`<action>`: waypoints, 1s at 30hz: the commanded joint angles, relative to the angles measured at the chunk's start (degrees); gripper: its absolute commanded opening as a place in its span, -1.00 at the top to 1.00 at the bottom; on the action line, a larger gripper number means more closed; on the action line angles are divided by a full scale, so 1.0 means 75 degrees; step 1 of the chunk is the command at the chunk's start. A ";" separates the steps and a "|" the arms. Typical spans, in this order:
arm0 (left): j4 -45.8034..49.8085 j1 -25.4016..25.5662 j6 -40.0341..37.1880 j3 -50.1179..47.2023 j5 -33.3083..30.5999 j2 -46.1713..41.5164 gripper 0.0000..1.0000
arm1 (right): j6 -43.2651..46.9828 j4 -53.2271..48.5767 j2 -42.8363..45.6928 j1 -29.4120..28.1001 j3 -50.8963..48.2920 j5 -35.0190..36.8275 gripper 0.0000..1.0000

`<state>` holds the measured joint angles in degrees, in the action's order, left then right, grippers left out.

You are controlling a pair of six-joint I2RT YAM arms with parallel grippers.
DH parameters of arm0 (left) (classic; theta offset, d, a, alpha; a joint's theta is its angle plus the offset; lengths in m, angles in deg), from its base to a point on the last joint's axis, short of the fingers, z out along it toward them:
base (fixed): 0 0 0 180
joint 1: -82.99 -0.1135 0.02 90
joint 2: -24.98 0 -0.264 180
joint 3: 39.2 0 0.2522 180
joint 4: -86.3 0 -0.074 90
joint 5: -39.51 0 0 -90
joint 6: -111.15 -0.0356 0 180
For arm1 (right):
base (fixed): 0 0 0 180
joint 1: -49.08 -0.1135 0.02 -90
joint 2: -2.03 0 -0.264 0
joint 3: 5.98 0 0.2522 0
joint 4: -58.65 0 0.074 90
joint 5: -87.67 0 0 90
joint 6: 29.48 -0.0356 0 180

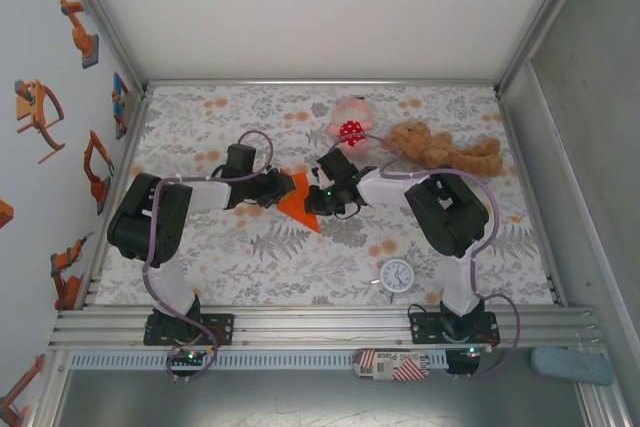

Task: Fold a paper plane with a square sheet of paper (pick it up from the middle)
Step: Fourth fold the wing at the center of the table.

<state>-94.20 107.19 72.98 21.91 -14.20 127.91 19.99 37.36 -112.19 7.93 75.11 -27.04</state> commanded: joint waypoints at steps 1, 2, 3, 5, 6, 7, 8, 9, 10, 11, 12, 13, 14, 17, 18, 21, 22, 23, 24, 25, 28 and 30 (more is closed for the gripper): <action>-0.0103 0.0153 -0.0195 0.0057 0.0239 0.0101 0.66 | -0.0065 -0.0358 -0.0249 -0.0045 -0.0197 0.0280 0.87; -0.0105 0.0197 -0.0229 0.0100 0.0255 0.0143 0.67 | -0.0057 -0.0360 -0.0249 -0.0044 -0.0193 0.0283 0.87; -0.0044 0.0238 -0.0272 0.0144 0.0259 0.0198 0.67 | -0.0056 -0.0370 -0.0251 -0.0045 -0.0190 0.0283 0.87; 0.0061 0.0321 -0.0350 0.0224 0.0245 0.0292 0.68 | -0.0051 -0.0384 -0.0261 -0.0045 -0.0189 0.0294 0.87; 0.0127 0.0362 -0.0379 0.0265 0.0234 0.0358 0.69 | -0.0045 -0.0406 -0.0259 -0.0045 -0.0189 0.0295 0.87; 0.0159 0.0390 -0.0409 0.0283 0.0229 0.0406 0.69 | -0.0045 -0.0412 -0.0255 -0.0039 -0.0186 0.0295 0.88; 0.0182 0.0401 -0.0423 0.0304 0.0205 0.0469 0.69 | -0.0034 -0.0420 -0.0269 -0.0045 -0.0180 0.0295 0.88; 0.0188 0.0423 -0.0419 0.0325 0.0199 0.0522 0.70 | -0.0033 -0.0431 -0.0272 -0.0044 -0.0187 0.0295 0.88; 0.0224 0.0429 -0.0431 0.0350 0.0170 0.0588 0.70 | -0.0023 -0.0437 -0.0269 -0.0045 -0.0177 0.0295 0.88; 0.0297 0.0429 -0.0458 0.0392 0.0117 0.0630 0.70 | -0.0021 -0.0449 -0.0286 -0.0045 -0.0190 0.0295 0.88; 0.0393 0.0426 -0.0497 0.0435 0.0073 0.0684 0.71 | -0.0007 -0.0469 -0.0280 -0.0045 -0.0198 0.0295 0.88; 0.0460 0.0429 -0.0529 0.0469 0.0026 0.0725 0.71 | 0.0012 -0.0483 -0.0281 -0.0045 -0.0195 0.0295 0.88; 0.0537 0.0429 -0.0558 0.0506 -0.0015 0.0762 0.71 | 0.0031 -0.0505 -0.0296 -0.0045 -0.0189 0.0295 0.88; 0.0793 0.0403 -0.0677 0.0598 -0.0176 0.0875 0.71 | 0.0147 -0.0660 -0.0305 -0.0045 -0.0195 0.0347 0.88; 0.0915 0.0394 -0.0747 0.0639 -0.0256 0.0897 0.71 | 0.0219 -0.0756 -0.0326 -0.0045 -0.0199 0.0366 0.88; 0.1381 0.0286 -0.1002 0.0779 -0.0417 0.0981 0.71 | 0.0478 -0.1129 -0.0401 -0.0045 -0.0200 0.0494 0.88; 0.1537 0.0235 -0.1092 0.0838 -0.0470 0.1005 0.71 | 0.0571 -0.1243 -0.0421 -0.0039 -0.0222 0.0562 0.88; 0.1720 0.0177 -0.1201 0.0909 -0.0532 0.1040 0.71 | 0.0669 -0.1366 -0.0444 -0.0042 -0.0269 0.0646 0.88; 0.1879 0.0117 -0.1300 0.0997 -0.0580 0.1090 0.71 | 0.0764 -0.1482 -0.0453 -0.0037 -0.0303 0.0742 0.88; 0.2045 0.0053 -0.1410 0.1099 -0.0613 0.1142 0.71 | 0.0831 -0.1555 -0.0456 -0.0035 -0.0334 0.0794 0.89; 0.2622 -0.0161 -0.1779 0.1549 -0.0731 0.1351 0.70 | 0.1030 -0.1720 -0.0469 -0.0033 -0.0428 0.0888 0.88; 0.2935 -0.0332 -0.1977 0.1852 -0.0794 0.1529 0.70 | 0.1115 -0.1785 -0.0472 -0.0033 -0.0436 0.0926 0.88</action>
<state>-78.24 107.72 63.32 33.19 -14.05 136.52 25.49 36.51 -112.27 7.82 75.11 -26.19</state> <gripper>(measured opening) 0.148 0.062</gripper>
